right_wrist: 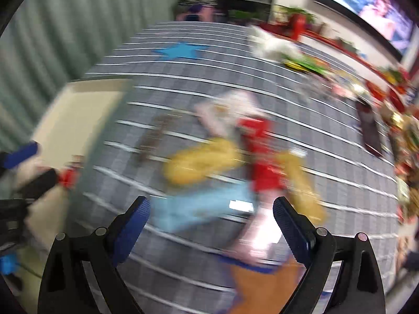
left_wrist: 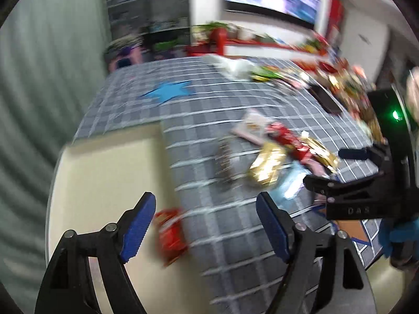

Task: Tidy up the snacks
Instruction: 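Grasp yellow cake pack with left tool while right tool grasps gold bar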

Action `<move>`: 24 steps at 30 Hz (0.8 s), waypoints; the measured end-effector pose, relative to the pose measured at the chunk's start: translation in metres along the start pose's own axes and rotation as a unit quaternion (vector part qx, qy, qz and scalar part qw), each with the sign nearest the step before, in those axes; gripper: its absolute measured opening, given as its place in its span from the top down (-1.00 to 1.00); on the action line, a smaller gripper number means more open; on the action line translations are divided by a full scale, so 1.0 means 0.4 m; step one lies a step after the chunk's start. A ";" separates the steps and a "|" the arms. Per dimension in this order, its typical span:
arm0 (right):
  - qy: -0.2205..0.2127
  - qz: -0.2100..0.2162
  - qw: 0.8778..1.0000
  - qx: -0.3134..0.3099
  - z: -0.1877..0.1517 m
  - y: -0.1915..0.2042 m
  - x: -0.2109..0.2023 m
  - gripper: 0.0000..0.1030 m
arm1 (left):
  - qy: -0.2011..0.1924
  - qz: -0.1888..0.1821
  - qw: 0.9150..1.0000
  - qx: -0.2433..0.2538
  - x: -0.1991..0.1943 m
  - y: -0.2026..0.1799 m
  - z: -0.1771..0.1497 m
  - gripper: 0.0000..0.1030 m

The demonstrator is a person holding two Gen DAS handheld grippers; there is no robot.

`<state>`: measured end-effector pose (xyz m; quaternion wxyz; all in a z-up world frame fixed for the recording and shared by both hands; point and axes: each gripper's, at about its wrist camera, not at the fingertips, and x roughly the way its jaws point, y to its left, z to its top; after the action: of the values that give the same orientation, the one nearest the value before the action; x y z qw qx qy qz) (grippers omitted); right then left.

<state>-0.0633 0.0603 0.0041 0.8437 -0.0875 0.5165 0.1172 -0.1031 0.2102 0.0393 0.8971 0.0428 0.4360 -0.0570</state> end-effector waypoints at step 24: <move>0.028 -0.008 0.999 0.032 0.058 -0.211 0.140 -0.56 | 0.103 0.005 0.988 0.113 0.305 -0.220 0.118 -0.44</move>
<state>0.0054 -0.0082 -0.0333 0.8322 -0.0680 0.5426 0.0918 -0.0039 0.1094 -0.0300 0.8369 0.1512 0.5171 -0.0968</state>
